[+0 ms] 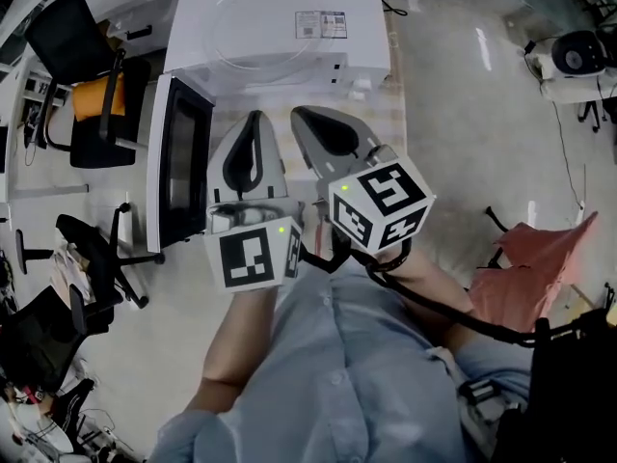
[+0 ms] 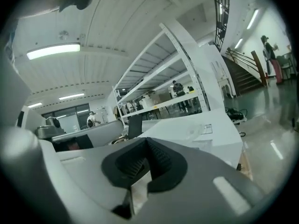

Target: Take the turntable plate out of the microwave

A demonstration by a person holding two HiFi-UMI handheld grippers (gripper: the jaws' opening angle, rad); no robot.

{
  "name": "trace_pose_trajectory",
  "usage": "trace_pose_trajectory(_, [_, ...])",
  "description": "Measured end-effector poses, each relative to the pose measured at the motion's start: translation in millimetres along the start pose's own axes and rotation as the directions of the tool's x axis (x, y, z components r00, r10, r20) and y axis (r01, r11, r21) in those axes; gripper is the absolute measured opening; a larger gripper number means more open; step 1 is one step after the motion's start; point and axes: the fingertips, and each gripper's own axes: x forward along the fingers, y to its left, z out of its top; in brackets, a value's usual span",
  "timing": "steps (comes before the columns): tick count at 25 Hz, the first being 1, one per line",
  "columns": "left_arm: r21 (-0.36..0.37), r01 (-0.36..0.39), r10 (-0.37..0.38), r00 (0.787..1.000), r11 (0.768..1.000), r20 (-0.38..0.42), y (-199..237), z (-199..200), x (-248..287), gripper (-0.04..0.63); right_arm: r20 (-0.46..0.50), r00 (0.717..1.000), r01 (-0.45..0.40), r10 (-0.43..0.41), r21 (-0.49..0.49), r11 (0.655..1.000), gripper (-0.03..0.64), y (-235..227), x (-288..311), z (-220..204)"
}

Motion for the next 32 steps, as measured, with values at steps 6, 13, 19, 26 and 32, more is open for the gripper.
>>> trace_pose_trajectory(6, [-0.026,-0.015,0.016,0.999,1.0,0.039,-17,18,-17,0.008,0.061,0.998,-0.004,0.007,-0.044,0.999,0.0,3,-31,16])
trace_pose_trajectory(13, [0.004,-0.024,0.024,0.998,1.0,0.06,-28,30,-25,0.008,0.111,0.993,-0.022,0.03,-0.076,0.997,0.0,12,-47,29])
trace_pose_trajectory(19, [0.014,-0.029,0.028,0.998,0.999,0.065,-28,32,-25,0.008,0.121,0.992,-0.03,0.039,-0.07,0.997,0.0,14,-46,31])
trace_pose_trajectory(26, [0.014,-0.028,0.027,0.998,1.0,0.055,-25,30,-22,0.008,0.119,0.992,-0.033,0.04,-0.06,0.998,0.0,13,-43,30])
trace_pose_trajectory(32, [0.011,-0.034,0.033,0.998,0.999,0.056,-22,29,-19,0.008,0.12,0.992,-0.041,0.048,-0.062,0.997,0.0,12,-38,31])
